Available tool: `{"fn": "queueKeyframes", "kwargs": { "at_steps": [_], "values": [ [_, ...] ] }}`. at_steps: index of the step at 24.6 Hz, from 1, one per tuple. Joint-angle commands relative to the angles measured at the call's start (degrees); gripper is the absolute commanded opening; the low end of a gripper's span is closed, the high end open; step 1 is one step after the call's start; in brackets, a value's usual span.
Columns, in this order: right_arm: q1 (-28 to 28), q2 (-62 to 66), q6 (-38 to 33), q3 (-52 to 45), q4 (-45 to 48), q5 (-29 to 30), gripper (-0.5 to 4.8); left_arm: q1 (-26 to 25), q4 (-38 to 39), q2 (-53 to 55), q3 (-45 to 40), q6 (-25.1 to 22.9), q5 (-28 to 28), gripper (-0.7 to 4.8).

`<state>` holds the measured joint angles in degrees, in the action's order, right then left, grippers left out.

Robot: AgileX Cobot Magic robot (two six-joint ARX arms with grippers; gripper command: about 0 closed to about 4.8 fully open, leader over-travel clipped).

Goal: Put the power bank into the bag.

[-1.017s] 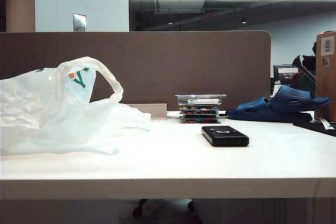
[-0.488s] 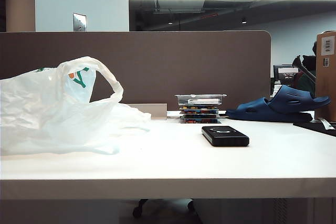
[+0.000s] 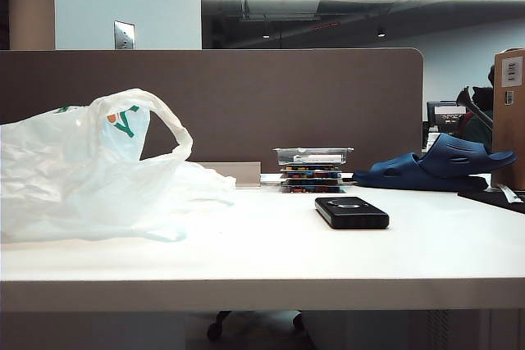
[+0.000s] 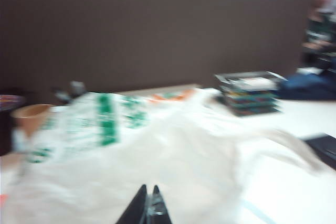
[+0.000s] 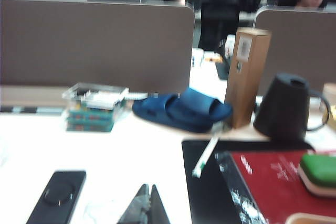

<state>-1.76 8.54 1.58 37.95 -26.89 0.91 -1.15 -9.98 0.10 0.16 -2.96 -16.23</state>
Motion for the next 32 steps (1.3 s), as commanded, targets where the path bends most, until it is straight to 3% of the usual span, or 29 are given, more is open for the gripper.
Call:
{"fn": "queueKeyframes", "kwargs": {
  "at_steps": [1,4,9,13,16,23,32],
  "values": [
    [0.02,6.95,0.0,8.28,-6.67,-0.28,-0.06,-0.07,1.16,0.02,0.28,0.0,-9.79,-0.06],
    [0.02,15.28,1.51,18.05,-16.09,-0.39,-0.06,-0.07,1.27,0.02,0.31,0.04,-13.22,-0.06],
    [0.04,25.07,1.46,28.89,-25.0,2.54,-0.06,-0.07,1.38,0.02,0.33,0.44,-13.64,-0.06],
    [0.07,32.68,1.46,36.74,-28.68,7.85,-0.06,-0.07,1.4,0.02,0.33,0.48,-13.62,-0.06],
    [0.04,38.66,1.44,42.03,-30.45,7.82,-0.06,-0.07,1.4,0.02,0.33,1.95,-13.62,-0.06],
    [0.22,47.23,1.46,46.05,-33.2,16.48,-0.06,-0.07,2.16,0.02,0.33,1.95,-13.59,-0.06],
    [14.8,58.29,1.38,46.07,-27.98,13.73,0.02,-0.09,2.82,0.02,0.33,1.92,-13.38,-0.06]
  ]
}}
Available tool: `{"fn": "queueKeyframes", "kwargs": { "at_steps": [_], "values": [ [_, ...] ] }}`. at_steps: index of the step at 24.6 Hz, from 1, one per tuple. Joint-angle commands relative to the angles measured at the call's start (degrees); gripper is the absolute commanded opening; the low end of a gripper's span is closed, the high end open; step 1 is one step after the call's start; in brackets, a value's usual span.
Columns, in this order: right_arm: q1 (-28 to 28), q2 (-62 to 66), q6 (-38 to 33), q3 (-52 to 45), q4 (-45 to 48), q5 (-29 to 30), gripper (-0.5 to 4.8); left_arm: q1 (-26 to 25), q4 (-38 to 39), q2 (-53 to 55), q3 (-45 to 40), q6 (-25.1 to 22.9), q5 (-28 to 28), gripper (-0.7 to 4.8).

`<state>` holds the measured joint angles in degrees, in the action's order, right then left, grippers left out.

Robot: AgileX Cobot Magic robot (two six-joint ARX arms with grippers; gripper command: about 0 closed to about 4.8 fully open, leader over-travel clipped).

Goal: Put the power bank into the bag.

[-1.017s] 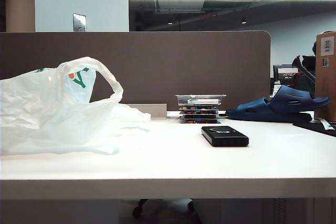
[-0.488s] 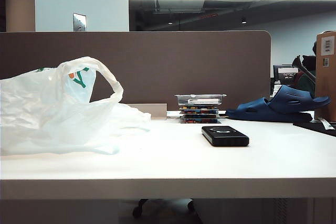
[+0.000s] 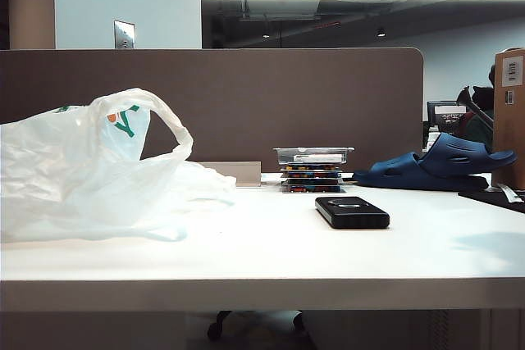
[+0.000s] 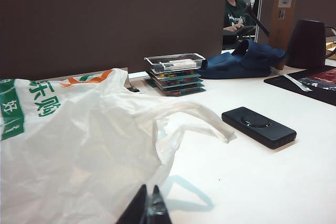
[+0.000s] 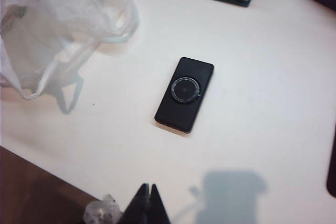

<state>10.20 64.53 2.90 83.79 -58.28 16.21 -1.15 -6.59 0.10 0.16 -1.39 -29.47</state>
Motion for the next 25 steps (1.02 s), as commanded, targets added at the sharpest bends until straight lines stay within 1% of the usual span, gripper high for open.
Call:
{"fn": "queueKeyframes", "kwargs": {
  "at_steps": [1,4,5,8,9,10,13,16,18,21,23,25],
  "values": [
    [3.91,3.34,-0.24,0.24,4.2,-1.7,0.05,-0.11,-0.57,0.02,0.33,0.35,-0.13,-0.06],
    [5.6,6.71,-3.02,0.24,6.34,-2.58,0.42,-0.11,-0.57,0.02,0.33,0.35,-0.13,-0.06],
    [5.99,8.98,-3.34,0.24,7.45,-2.51,0.65,-0.11,-0.57,0.02,0.33,0.35,-0.09,-0.06],
    [7.34,14.08,-3.85,0.24,10.14,-2.51,0.71,-0.09,-0.52,0.02,0.33,0.35,-0.13,-0.06],
    [7.34,15.02,-4.24,0.24,10.84,-2.6,0.88,-0.11,-0.52,0.02,0.33,0.35,-0.13,-0.06],
    [7.34,16.94,-4.48,0.24,12.33,-2.54,1.48,-0.11,-0.37,0.02,0.33,0.35,-0.11,-0.06],
    [7.54,19.65,-6.01,0.24,14.19,-2.58,2.14,-0.11,0.17,0.02,0.33,0.35,-0.15,-0.06],
    [8.02,22.25,-6.29,0.24,15.8,-2.75,2.52,-0.11,1.01,0.02,0.33,0.35,-0.17,-0.06],
    [8.35,25.22,-6.45,0.24,18.51,-3.54,3.49,-0.13,1.44,0.02,0.33,0.33,-0.13,-0.06],
    [9.46,27.36,-8.5,0.24,20.74,-6.84,4.09,-0.13,1.4,0.02,0.33,0.35,-0.15,-0.06],
    [9.53,28.72,-9.16,0.24,21.94,-8.5,4.73,-0.11,1.4,0.02,0.33,0.35,-0.15,-0.06],
    [10.08,30.05,-10.03,0.24,23.17,-9.38,4.79,-0.09,1.4,0.02,0.33,0.35,-0.13,-0.06]
  ]
}}
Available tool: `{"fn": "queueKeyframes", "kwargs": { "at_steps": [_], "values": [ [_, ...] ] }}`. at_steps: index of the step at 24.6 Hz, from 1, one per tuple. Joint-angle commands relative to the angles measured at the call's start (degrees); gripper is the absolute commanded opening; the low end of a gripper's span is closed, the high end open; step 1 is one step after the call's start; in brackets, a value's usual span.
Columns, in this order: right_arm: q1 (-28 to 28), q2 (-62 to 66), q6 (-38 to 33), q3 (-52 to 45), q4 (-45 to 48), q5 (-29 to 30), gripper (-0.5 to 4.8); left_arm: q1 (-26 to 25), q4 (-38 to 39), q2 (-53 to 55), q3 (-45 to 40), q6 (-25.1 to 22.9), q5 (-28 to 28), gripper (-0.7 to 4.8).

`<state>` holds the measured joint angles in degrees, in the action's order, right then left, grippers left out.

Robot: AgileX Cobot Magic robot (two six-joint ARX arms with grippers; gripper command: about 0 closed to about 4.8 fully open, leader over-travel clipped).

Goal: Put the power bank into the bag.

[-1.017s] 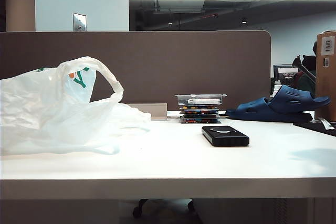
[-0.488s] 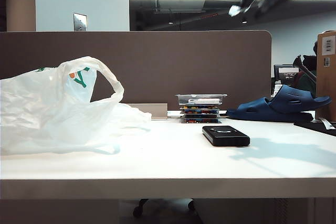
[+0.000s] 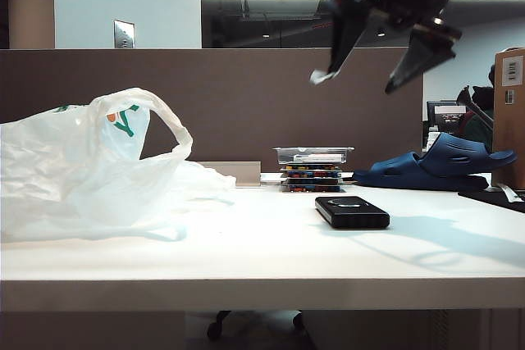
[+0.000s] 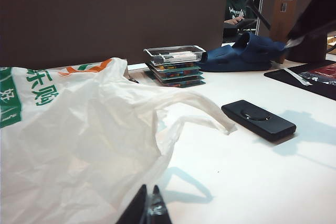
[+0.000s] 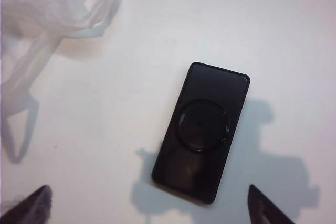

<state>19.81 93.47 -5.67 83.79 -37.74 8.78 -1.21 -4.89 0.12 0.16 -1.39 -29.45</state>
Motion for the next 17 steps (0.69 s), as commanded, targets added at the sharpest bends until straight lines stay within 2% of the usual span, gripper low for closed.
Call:
{"fn": "queueKeyframes", "kwargs": {
  "at_steps": [1,11,17],
  "values": [
    [0.59,1.73,-2.19,0.24,3.21,-2.51,4.79,-0.02,-0.31,0.0,0.33,0.35,-0.15,-0.06],
    [3.85,10.47,-6.78,0.24,8.13,-11.67,4.79,-0.09,-0.33,0.0,0.33,0.35,-0.17,-0.06],
    [3.87,14.49,-9.88,0.24,10.86,-11.85,4.79,-0.09,-0.31,0.0,0.33,0.35,-0.2,-0.06]
  ]
}}
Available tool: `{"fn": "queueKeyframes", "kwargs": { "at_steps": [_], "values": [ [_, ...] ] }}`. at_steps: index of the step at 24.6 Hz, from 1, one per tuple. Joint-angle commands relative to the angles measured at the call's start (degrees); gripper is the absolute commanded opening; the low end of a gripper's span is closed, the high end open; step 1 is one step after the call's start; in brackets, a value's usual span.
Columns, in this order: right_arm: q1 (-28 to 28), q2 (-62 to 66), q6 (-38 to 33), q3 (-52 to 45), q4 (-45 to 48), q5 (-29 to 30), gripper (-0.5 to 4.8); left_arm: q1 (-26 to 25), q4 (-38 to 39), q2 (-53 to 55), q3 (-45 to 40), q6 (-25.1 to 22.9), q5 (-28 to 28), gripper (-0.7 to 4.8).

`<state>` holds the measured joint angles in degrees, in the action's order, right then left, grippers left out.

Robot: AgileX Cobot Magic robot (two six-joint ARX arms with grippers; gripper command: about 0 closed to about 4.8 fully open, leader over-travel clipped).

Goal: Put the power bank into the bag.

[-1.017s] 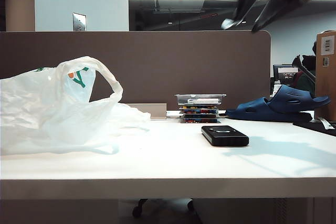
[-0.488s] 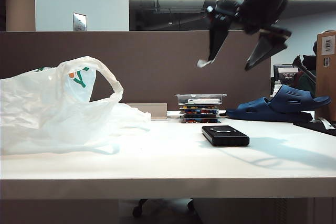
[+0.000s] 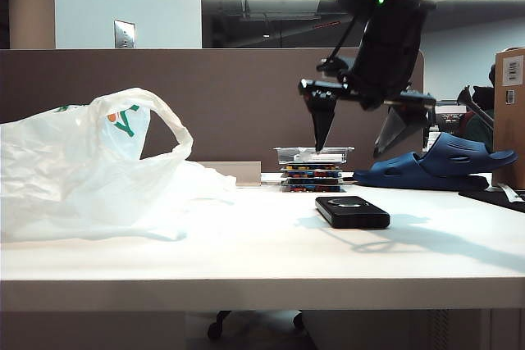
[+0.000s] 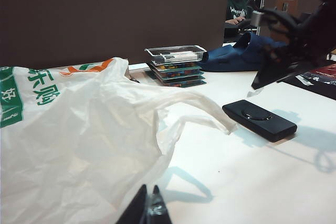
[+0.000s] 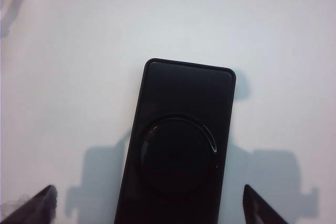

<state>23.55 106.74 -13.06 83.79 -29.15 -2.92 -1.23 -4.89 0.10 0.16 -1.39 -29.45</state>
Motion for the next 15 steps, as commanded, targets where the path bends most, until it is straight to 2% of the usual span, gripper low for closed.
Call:
{"fn": "queueKeyframes", "kwargs": {
  "at_steps": [1,15],
  "values": [
    [0.15,1.77,-2.73,0.24,2.64,-0.15,4.79,-0.07,-0.31,0.02,0.33,0.35,-0.17,-0.06],
    [0.26,7.8,-6.82,0.24,4.13,-3.63,4.79,-0.07,-0.28,0.02,0.33,0.35,-0.17,-0.06]
  ]
}}
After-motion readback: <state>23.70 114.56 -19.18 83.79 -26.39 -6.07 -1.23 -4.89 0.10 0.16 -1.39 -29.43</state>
